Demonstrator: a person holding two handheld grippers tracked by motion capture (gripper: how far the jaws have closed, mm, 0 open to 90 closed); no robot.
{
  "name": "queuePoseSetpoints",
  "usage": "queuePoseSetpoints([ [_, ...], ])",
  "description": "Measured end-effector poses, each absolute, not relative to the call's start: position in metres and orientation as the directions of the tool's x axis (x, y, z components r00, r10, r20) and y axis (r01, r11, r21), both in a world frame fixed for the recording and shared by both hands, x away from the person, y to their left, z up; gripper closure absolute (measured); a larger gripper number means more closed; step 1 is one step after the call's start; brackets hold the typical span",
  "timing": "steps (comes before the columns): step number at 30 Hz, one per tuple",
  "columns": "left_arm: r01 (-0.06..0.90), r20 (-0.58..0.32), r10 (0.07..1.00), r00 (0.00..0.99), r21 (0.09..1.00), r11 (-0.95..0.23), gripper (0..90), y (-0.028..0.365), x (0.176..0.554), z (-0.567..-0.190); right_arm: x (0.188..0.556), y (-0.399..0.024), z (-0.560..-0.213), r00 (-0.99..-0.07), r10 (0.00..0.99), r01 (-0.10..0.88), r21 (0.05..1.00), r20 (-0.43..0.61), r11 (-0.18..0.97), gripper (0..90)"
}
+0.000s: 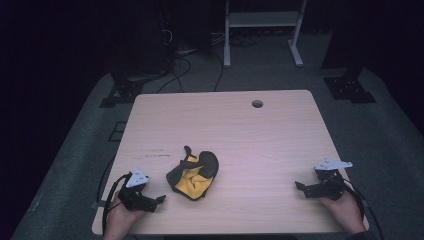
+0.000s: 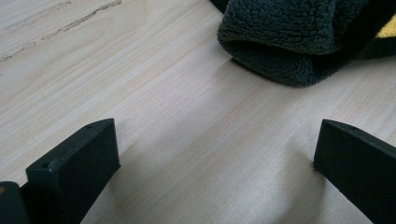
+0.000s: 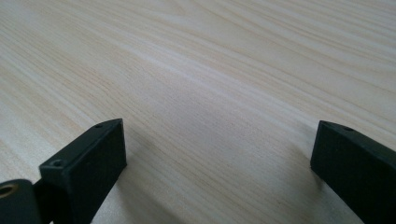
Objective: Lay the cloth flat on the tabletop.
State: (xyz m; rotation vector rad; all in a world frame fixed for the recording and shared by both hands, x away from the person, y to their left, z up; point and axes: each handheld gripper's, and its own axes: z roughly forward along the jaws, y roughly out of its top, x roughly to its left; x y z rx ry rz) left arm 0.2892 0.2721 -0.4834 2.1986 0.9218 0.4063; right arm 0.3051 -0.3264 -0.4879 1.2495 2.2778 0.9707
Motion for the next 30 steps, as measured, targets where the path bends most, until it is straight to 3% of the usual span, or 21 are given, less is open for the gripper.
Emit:
queuePoseSetpoints([
  [15, 0.5, -0.003, 0.726, 0.688, 0.727, -0.471, 0.0, 0.272, 0.291, -0.482, 0.307, -0.326, -0.488, -0.537, 0.843, 0.591, 0.718, 0.01, 0.368, 2.4],
  [30, 0.393, 0.004, 0.663, 0.748, 0.802, -0.449, 5.5, 0.248, 0.287, -0.444, 0.307, -0.326, -0.488, -0.535, 0.845, 0.593, 0.717, 0.011, 0.366, 2.4],
])
